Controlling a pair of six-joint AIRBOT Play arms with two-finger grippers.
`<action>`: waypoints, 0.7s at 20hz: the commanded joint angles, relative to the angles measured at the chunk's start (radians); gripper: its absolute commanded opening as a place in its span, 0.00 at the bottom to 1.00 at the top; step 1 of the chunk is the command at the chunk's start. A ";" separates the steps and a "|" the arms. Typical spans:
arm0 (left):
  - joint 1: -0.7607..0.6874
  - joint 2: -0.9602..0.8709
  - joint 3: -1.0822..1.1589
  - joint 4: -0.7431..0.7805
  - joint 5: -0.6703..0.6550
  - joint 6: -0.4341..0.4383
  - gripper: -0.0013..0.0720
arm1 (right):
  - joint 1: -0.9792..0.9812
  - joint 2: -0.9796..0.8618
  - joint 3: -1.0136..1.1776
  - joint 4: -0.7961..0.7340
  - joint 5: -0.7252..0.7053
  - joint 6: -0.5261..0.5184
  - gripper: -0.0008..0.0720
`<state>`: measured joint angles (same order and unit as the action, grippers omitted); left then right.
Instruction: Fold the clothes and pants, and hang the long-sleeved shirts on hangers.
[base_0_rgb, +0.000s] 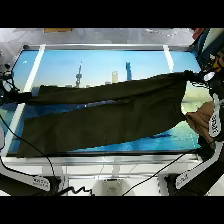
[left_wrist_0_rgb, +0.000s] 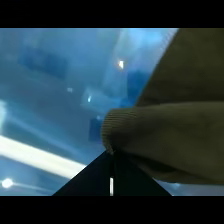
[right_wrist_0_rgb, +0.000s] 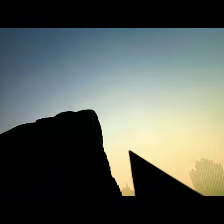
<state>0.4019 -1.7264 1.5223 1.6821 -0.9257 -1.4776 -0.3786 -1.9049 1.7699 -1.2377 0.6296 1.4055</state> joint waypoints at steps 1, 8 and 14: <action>0.001 0.000 -0.022 -0.003 -0.008 0.000 0.04 | 0.001 -0.002 0.000 0.004 0.021 -0.001 0.73; 0.002 0.000 -0.021 -0.006 -0.041 0.000 0.04 | -0.058 0.035 0.010 -0.083 0.372 -0.003 0.72; -0.003 0.020 -0.017 -0.006 -0.141 0.000 0.98 | -0.134 0.048 0.010 -0.083 0.675 -0.038 0.37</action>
<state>0.4007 -1.7191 1.5021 1.6756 -1.0065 -1.4784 -0.4820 -1.8648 1.7790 -1.3159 1.1297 1.3972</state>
